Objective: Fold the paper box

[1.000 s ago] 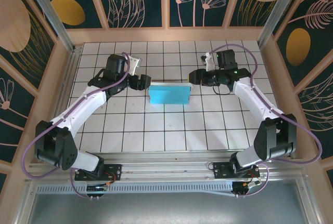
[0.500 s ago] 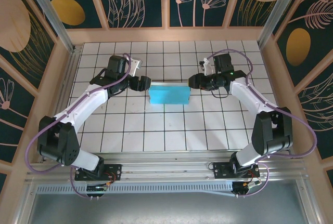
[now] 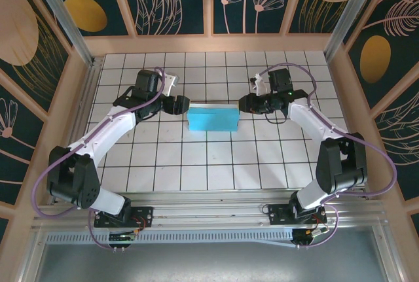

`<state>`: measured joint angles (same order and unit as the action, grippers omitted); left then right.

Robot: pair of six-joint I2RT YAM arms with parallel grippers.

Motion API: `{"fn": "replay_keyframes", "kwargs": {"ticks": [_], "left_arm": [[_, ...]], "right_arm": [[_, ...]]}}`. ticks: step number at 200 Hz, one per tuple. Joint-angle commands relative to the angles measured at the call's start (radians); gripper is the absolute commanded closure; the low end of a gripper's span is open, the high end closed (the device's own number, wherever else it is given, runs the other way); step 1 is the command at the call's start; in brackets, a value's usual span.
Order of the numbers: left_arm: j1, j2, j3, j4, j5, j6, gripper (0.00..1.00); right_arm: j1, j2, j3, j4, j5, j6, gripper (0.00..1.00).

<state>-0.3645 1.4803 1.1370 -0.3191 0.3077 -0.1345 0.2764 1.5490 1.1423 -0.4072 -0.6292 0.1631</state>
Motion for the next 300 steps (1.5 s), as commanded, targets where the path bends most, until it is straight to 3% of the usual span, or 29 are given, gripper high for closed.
{"fn": "replay_keyframes", "kwargs": {"ticks": [1,39,53,72,140,168,300], "left_arm": [[0.005,0.015,-0.005,-0.007,0.031,-0.019,0.24],[0.005,0.017,-0.006,-0.003,0.031,-0.022,0.25],[0.006,0.017,-0.006,-0.003,0.031,-0.022,0.25],[0.006,0.017,-0.008,-0.002,0.03,-0.024,0.25],[0.006,0.02,-0.02,0.035,0.084,-0.049,0.25],[0.006,0.043,-0.01,0.024,0.066,-0.073,0.39],[0.016,0.149,0.073,0.004,0.116,-0.01,0.58]], "right_arm": [[0.004,0.013,-0.021,0.021,0.007,-0.005,0.75],[0.005,0.011,-0.027,0.024,0.009,-0.008,0.78],[0.005,0.013,-0.029,0.015,0.015,-0.014,0.72],[0.005,0.009,-0.029,0.002,0.016,-0.02,0.71],[0.007,0.001,-0.033,0.016,0.022,-0.022,0.85],[0.007,-0.006,-0.036,0.012,0.024,-0.024,0.87],[0.009,-0.012,-0.032,0.013,0.026,-0.021,0.88]]}}
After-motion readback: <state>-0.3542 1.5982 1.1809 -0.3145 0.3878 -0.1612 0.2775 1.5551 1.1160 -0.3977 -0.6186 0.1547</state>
